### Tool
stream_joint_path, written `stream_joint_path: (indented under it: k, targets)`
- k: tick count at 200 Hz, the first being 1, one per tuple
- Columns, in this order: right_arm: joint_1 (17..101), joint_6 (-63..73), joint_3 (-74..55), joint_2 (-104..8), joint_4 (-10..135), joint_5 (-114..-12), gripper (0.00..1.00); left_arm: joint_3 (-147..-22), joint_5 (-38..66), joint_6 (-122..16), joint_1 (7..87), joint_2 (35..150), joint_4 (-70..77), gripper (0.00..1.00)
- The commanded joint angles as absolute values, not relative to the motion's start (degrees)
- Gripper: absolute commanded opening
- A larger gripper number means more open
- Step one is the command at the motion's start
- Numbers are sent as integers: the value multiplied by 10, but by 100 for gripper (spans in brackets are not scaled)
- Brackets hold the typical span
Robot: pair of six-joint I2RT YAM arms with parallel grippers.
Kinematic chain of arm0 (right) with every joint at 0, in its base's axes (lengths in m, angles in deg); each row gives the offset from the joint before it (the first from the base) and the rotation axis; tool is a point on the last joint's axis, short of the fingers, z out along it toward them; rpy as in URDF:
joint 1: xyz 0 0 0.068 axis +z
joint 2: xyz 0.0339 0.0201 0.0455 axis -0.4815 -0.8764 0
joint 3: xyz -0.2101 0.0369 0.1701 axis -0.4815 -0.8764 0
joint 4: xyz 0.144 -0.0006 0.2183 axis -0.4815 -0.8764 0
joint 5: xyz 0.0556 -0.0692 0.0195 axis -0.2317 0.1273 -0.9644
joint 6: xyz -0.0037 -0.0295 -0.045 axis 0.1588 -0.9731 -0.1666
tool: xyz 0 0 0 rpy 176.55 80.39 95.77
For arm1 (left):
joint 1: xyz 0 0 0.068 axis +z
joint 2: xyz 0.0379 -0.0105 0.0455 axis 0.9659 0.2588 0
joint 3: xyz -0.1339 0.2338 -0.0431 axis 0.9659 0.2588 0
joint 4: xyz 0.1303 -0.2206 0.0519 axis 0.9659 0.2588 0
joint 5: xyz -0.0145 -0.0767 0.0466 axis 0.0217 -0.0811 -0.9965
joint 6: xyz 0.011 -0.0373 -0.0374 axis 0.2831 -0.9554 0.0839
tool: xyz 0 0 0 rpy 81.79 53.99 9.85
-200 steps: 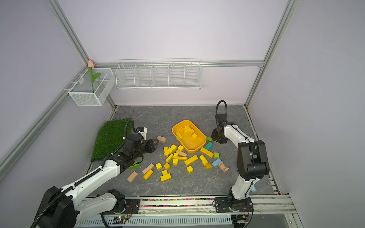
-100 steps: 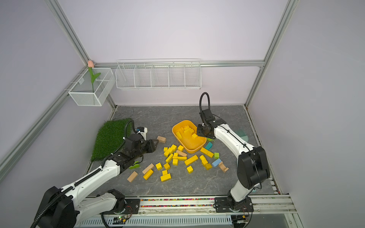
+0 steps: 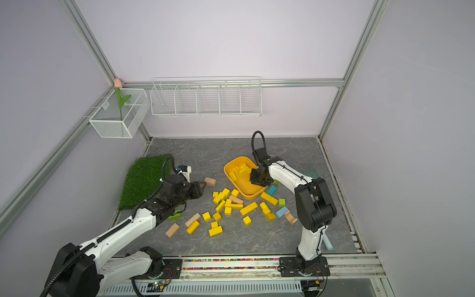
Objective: Pick out the yellow building blocks
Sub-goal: Place the building block in the storage box.
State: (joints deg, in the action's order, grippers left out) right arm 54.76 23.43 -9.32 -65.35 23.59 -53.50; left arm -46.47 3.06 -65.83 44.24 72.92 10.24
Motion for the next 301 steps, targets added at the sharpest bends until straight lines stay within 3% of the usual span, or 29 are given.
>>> stream_joint_path:
  k: [1, 163, 263, 301]
  targets:
    - [549, 247, -68, -678, 228, -521, 32, -455, 35, -667, 446, 718, 93, 47]
    - [537, 255, 19, -774, 208, -494, 32, -450, 35, -673, 449, 713, 91, 48]
    - [534, 268, 4, -745, 194, -439, 34, -453, 38, -674, 452, 719, 89, 47]
    - [533, 288, 13, -761, 206, -465, 36, -453, 38, -672, 452, 719, 90, 48]
